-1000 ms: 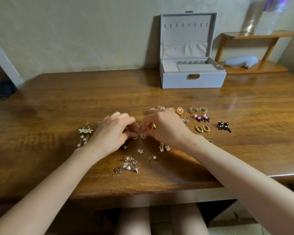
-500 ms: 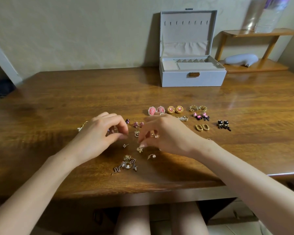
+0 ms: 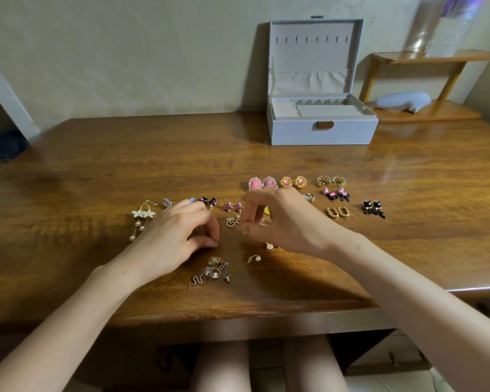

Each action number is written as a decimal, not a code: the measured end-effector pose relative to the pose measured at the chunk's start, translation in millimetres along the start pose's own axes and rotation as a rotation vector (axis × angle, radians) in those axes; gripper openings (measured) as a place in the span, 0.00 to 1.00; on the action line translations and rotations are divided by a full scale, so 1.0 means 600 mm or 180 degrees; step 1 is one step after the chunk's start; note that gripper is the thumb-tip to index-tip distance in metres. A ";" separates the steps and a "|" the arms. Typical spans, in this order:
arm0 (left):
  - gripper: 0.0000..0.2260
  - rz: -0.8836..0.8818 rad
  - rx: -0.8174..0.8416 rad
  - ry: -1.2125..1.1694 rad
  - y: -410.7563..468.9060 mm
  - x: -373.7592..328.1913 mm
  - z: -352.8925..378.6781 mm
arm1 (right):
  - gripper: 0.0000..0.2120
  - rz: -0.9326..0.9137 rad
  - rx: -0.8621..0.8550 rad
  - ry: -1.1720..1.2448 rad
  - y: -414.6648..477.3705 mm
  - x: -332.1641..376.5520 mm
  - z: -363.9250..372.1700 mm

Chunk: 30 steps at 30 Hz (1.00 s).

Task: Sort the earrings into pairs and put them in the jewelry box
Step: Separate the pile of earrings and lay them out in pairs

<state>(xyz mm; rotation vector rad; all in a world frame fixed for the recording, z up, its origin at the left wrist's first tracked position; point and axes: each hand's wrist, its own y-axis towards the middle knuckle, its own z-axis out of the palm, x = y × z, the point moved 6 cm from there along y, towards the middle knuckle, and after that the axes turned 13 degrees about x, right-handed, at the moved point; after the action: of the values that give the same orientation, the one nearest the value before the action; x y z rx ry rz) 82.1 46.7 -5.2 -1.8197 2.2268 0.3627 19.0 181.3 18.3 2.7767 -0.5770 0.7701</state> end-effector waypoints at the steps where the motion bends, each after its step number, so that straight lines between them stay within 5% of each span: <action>1: 0.07 0.0002 -0.0021 -0.0021 0.002 -0.001 0.002 | 0.03 0.0004 -0.0031 0.0037 -0.002 -0.002 -0.002; 14: 0.03 -0.0107 -0.0192 -0.0256 -0.014 -0.013 -0.026 | 0.03 -0.0040 -0.0068 0.0437 -0.033 -0.015 -0.019; 30: 0.03 0.0163 0.0263 -0.0317 -0.034 -0.010 0.004 | 0.05 -0.0079 -0.0111 0.0658 -0.046 -0.019 -0.013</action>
<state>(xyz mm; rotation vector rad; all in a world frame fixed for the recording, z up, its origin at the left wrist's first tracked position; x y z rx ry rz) 103.4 48.9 -6.2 -1.6685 2.1905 0.3573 17.9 211.8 16.1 2.6240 -0.5105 1.0156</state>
